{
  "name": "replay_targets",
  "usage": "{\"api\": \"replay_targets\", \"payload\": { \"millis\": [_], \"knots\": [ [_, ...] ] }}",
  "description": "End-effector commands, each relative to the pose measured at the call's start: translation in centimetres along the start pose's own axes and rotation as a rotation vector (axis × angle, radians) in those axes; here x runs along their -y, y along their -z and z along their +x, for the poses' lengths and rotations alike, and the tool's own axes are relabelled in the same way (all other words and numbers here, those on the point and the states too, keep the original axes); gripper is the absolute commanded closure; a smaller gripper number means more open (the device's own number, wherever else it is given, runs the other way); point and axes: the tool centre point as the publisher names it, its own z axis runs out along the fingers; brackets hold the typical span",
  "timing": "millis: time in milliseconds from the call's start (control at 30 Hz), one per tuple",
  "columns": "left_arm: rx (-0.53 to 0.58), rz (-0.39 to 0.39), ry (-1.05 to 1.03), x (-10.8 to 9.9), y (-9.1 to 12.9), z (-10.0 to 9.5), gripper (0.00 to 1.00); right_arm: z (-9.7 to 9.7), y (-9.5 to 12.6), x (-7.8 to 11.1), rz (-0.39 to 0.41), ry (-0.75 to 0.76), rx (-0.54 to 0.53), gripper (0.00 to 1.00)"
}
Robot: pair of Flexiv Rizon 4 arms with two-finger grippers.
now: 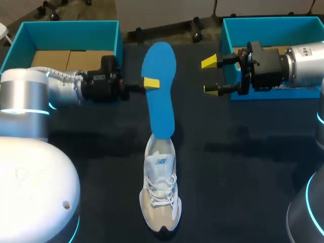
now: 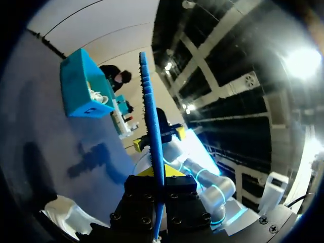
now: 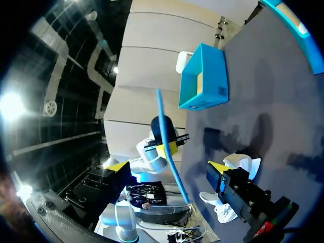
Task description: Take the shoe out of the shoebox, open the shoe tongue, remove and reinsert the insole, then place the shoe into the shoebox
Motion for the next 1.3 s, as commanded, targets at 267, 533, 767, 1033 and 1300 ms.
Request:
{"api": "replay_targets", "payload": {
  "millis": [267, 533, 767, 1033, 1300],
  "knots": [
    [0.146, -0.026, 0.137, 0.2, -1.5, -1.0, 1.0, 0.1, 0.0, 0.0, 0.001, -0.001, 0.027, 0.0],
    [0.147, 0.004, 0.189, 0.7, -1.9, -1.9, 1.0, 1.9, 0.4, -0.3, 0.006, 0.007, 0.258, 0.0],
    [0.142, 0.016, 0.247, 1.0, -1.9, -2.5, 1.0, 3.4, 0.6, -0.5, 0.001, -0.007, 0.456, 0.0],
    [0.155, 0.046, 0.286, 1.1, -2.1, -2.8, 1.0, 5.2, 0.1, -0.5, 0.0, -0.053, 0.696, 0.0],
    [0.155, 0.046, 0.286, 1.1, -2.1, -2.8, 1.0, 6.6, -1.1, -0.8, 0.032, -0.088, 0.921, 0.0]
  ]
}}
